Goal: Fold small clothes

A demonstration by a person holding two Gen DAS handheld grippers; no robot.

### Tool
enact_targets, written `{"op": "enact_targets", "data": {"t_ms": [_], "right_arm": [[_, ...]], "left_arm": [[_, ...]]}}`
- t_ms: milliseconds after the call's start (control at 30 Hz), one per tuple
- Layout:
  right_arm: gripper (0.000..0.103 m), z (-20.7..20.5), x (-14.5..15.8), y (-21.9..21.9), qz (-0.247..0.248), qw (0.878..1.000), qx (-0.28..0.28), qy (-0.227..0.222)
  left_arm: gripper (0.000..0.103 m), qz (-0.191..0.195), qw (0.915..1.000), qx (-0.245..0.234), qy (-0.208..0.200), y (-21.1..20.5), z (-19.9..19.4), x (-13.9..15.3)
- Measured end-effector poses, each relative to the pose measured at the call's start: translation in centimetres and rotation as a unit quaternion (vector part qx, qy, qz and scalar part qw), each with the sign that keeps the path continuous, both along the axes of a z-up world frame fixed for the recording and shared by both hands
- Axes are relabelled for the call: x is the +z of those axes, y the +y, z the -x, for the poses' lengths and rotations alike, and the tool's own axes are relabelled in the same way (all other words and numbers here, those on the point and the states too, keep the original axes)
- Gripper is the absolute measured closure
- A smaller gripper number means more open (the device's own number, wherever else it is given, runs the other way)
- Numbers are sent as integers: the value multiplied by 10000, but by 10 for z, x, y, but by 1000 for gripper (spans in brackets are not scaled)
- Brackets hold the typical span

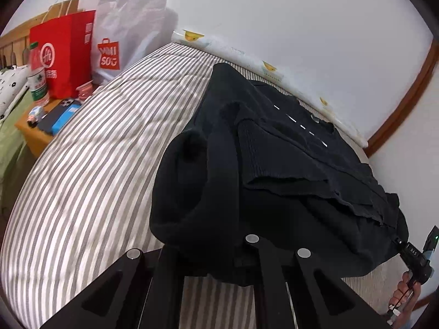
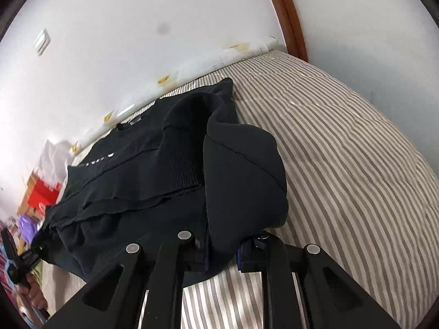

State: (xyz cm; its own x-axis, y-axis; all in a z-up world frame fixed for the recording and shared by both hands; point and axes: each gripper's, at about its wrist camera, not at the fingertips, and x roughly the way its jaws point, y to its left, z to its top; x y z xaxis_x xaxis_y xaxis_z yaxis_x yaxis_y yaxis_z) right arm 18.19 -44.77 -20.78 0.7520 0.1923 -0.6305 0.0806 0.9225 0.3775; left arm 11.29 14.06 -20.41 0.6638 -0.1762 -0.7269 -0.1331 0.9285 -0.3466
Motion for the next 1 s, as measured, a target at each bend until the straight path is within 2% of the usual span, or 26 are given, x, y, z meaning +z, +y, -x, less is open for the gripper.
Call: {"op": "enact_targets", "data": {"t_ms": [233, 433, 567, 667, 800, 1000], "right_arm": [[89, 48, -6, 10, 387, 9992, 83, -8], [81, 54, -9, 6, 577, 9982, 25, 160], [72, 67, -1, 2, 818, 9966, -41, 100], [66, 77, 8, 1, 1090, 9939, -173, 66], [58, 94, 23, 0, 1302, 9906, -389, -174], [56, 100, 41, 15, 1261, 9908, -189, -446]], "left_arm": [[94, -349, 9994, -79, -26, -5, 40, -4], [88, -275, 9996, -25, 76, -1, 43, -5], [72, -448, 9989, 75, 141, -2, 51, -2], [67, -515, 9985, 127, 149, 1, 59, 0], [50, -648, 9976, 228, 50, 4, 73, 6], [48, -764, 9965, 296, -161, 5, 91, 20]]}}
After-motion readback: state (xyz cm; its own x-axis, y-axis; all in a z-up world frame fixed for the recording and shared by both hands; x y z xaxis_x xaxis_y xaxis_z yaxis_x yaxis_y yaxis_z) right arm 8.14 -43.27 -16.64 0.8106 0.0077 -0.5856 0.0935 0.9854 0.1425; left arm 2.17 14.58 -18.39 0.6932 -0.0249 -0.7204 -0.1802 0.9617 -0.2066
